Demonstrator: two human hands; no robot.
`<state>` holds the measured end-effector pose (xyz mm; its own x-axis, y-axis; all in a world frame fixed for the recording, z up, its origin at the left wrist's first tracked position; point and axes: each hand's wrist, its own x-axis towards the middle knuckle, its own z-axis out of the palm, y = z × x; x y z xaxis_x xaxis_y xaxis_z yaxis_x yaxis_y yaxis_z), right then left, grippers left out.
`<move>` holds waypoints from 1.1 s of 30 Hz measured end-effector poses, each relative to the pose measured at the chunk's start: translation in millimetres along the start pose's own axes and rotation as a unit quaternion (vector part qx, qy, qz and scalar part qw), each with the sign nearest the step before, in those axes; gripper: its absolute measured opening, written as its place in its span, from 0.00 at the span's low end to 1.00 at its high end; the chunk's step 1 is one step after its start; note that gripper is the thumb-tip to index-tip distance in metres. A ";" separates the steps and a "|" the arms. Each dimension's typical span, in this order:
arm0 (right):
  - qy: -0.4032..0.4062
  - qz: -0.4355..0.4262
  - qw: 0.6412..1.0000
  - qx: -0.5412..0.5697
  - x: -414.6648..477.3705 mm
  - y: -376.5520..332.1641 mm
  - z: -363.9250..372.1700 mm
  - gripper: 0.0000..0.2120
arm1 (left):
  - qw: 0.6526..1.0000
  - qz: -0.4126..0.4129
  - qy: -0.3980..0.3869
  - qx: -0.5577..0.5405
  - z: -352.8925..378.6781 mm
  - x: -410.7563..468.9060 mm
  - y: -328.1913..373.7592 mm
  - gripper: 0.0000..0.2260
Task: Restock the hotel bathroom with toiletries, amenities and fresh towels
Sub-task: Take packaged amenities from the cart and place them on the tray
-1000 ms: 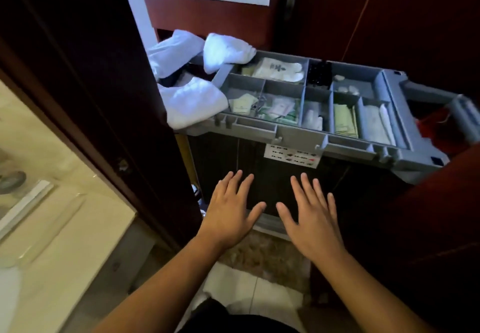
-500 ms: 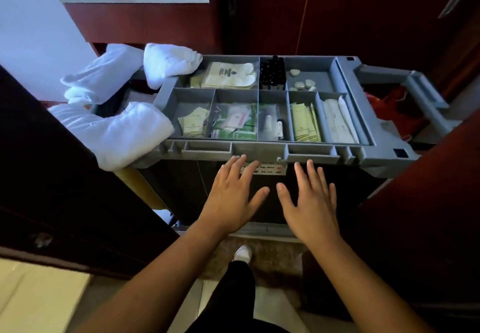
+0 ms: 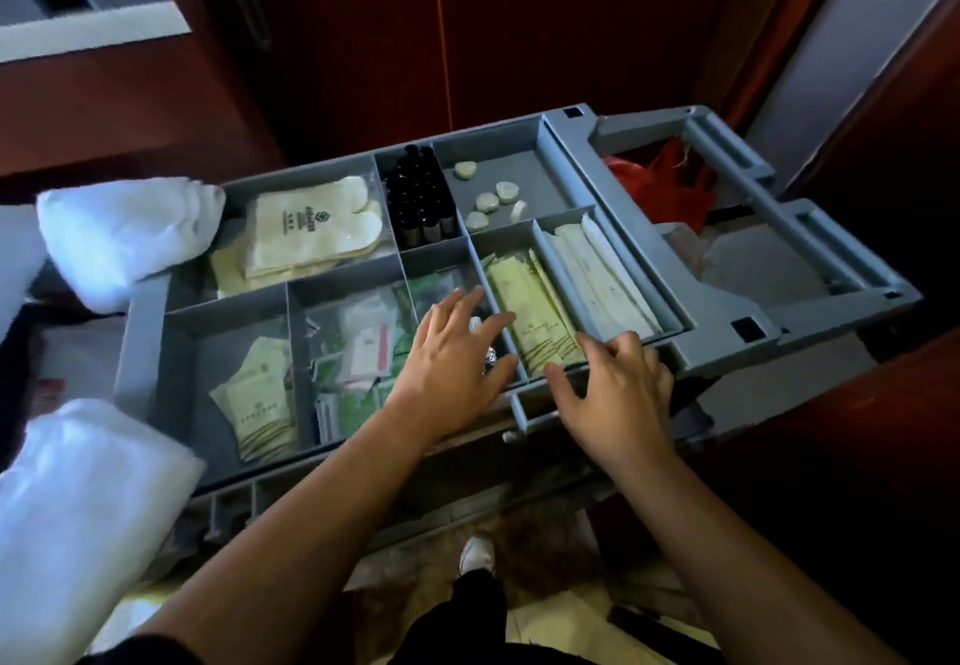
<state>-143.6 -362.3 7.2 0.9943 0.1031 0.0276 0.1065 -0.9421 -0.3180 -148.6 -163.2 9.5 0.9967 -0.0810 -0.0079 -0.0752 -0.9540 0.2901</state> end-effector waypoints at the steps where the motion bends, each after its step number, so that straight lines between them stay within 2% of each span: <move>1: -0.010 0.009 1.000 -0.011 7.6 -2.3 0.8 0.27 | 1.000 0.018 -0.006 0.007 1.0 13.0 -4.6 0.25; 9: -0.069 0.052 0.995 -0.057 42.7 -16.9 9.9 0.24 | 0.990 0.126 -0.055 0.032 12.2 95.7 -25.8 0.20; 13: -0.103 0.072 0.990 -0.068 51.3 -24.6 10.6 0.27 | 0.979 0.159 -0.107 0.065 13.2 124.9 -31.4 0.23; 22: -0.118 0.100 0.986 -0.065 65.8 -30.0 15.8 0.23 | 0.955 0.216 -0.177 0.100 8.4 159.6 -28.6 0.26; 33: -0.082 0.104 0.990 -0.037 69.1 -29.1 22.4 0.16 | 0.952 0.263 -0.148 0.045 4.4 172.3 -40.1 0.14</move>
<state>-78.2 -320.6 -2.8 0.9810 -0.0517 -0.1871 -0.0949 -0.9685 -0.2302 25.9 -140.2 -7.7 0.7695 -0.6190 -0.1568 -0.5767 -0.7791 0.2458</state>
